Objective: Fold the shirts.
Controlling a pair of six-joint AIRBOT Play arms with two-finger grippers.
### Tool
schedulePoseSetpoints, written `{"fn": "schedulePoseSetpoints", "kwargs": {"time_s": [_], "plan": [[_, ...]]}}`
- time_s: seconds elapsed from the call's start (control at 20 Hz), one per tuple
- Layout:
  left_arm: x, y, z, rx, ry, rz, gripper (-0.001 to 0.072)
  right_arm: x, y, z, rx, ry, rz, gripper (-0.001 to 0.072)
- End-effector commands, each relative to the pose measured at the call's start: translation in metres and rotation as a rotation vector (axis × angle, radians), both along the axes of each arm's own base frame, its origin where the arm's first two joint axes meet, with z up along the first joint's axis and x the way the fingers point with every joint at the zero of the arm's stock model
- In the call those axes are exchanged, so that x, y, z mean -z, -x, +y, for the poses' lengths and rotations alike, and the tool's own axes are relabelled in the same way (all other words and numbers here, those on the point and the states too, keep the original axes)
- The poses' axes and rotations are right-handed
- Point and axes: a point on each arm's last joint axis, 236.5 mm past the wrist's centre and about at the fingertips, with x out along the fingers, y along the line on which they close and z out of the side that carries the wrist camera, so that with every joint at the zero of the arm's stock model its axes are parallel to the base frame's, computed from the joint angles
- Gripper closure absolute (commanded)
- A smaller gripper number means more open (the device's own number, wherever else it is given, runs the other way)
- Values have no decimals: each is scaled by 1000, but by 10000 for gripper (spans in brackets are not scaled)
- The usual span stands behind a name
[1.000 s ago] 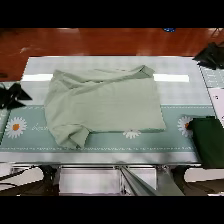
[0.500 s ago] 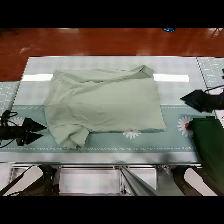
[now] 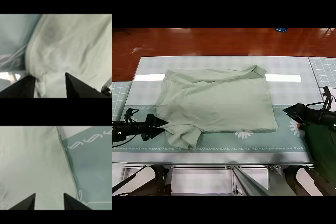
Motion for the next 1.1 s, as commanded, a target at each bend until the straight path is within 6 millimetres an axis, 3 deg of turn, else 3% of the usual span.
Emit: {"fn": "schedulePoseSetpoints", "kwargs": {"time_s": [0.0,0.05,0.1,0.35,0.5,0.7,0.95,1.0,1.05], "plan": [[8,-22,-1,-2,-54,-35,266,7,-8,-37,167,47,7,304],[6,-24,-6,25,-52,-40,507,13,-2,-48,184,70,34,304],[3,-27,-8,53,-55,-55,688,21,11,-52,183,83,95,304],[-16,-39,-10,110,-44,-98,689,57,60,-23,134,11,287,304],[-17,-39,-11,114,-42,-98,689,70,72,-9,128,-47,337,305],[-17,-38,-11,115,-38,-97,689,83,54,28,30,-99,323,305],[-17,-37,-13,118,-33,-95,689,86,-6,59,-18,-119,285,306],[-17,-38,-12,118,-33,-96,689,84,-17,69,-52,-125,281,349],[-19,-40,-13,114,-30,-101,689,78,-28,80,-97,-131,269,511]]}}
